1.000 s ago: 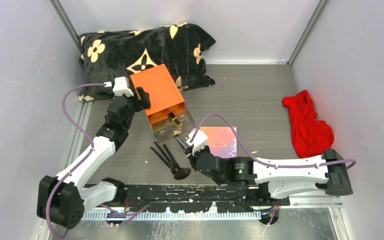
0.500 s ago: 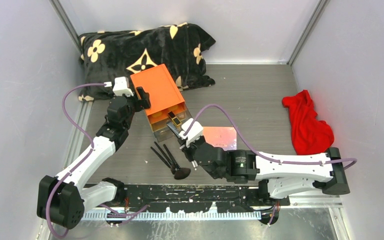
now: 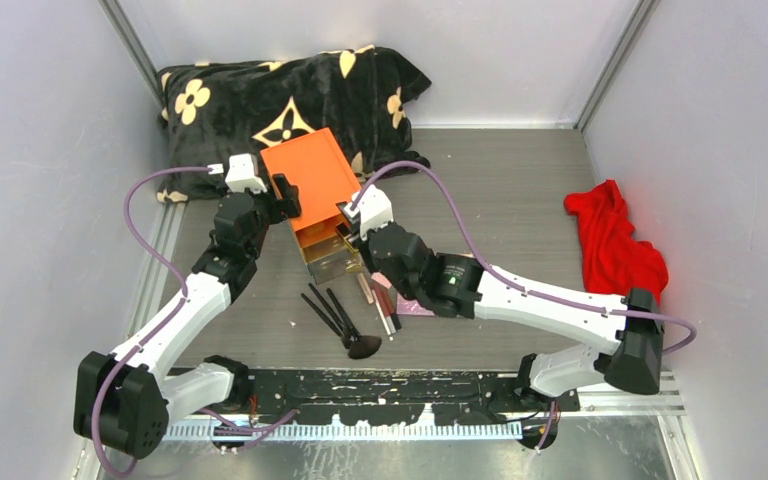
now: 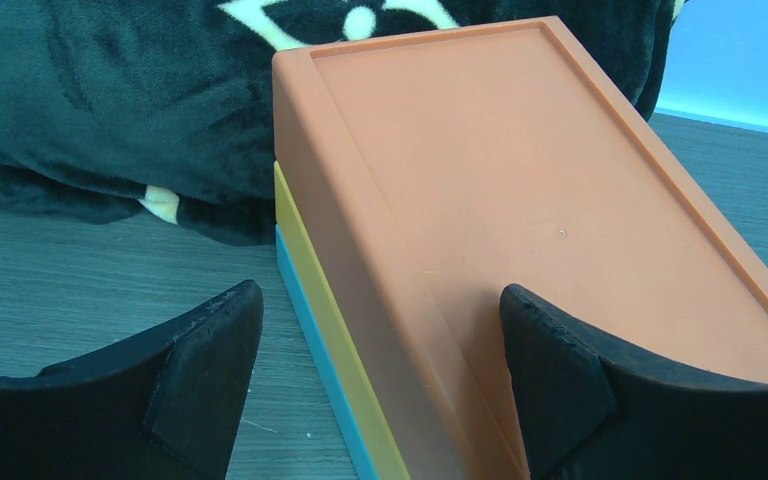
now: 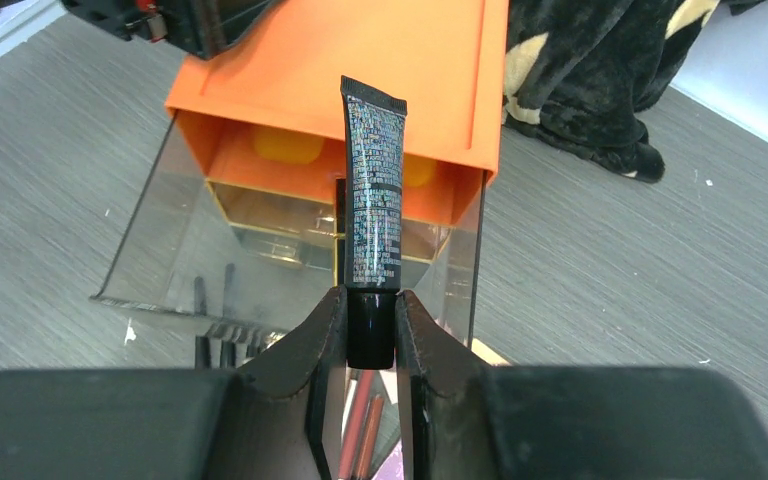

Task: Organize the makeup
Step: Place the makeup in the drawer.

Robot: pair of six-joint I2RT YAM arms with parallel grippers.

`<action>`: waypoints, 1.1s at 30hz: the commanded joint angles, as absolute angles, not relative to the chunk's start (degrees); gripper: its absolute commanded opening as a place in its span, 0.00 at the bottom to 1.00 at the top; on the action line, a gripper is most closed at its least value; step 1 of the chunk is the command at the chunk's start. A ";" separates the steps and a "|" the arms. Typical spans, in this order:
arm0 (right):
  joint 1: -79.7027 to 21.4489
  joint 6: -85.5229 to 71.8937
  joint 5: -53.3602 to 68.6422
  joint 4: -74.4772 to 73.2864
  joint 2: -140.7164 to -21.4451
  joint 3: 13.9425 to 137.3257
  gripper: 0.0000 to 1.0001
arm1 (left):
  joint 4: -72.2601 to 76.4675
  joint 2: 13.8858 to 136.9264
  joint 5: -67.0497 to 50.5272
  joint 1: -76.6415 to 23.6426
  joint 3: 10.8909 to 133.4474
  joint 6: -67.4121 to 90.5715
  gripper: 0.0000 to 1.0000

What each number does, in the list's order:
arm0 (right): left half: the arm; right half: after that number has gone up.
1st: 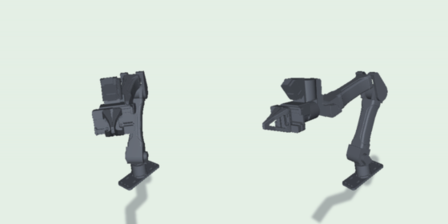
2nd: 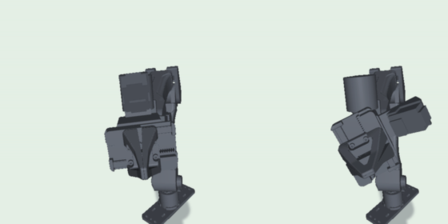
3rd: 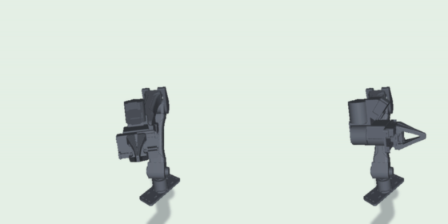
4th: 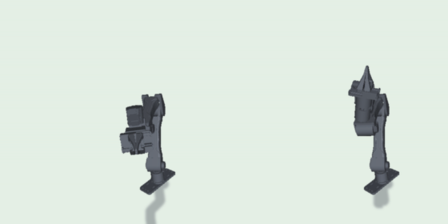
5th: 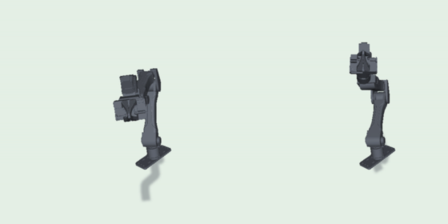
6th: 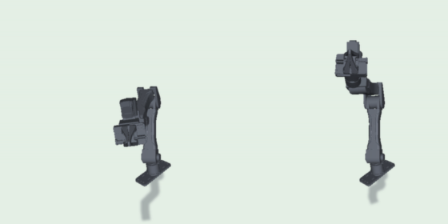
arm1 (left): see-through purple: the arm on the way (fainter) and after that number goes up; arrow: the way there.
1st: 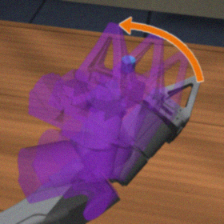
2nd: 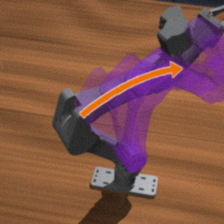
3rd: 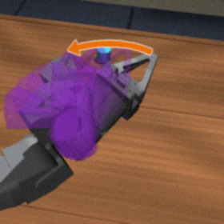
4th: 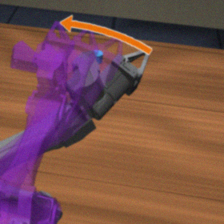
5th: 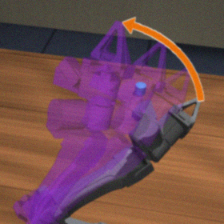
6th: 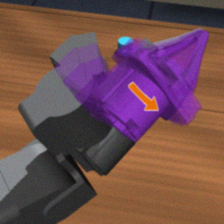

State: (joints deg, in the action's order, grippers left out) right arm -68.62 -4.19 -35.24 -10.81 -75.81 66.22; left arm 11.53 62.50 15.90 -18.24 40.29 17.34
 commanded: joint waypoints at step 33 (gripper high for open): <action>-63.46 -4.75 -31.39 -8.46 -68.41 63.88 0.53 | -3.69 66.01 16.79 -17.51 36.54 12.31 0.87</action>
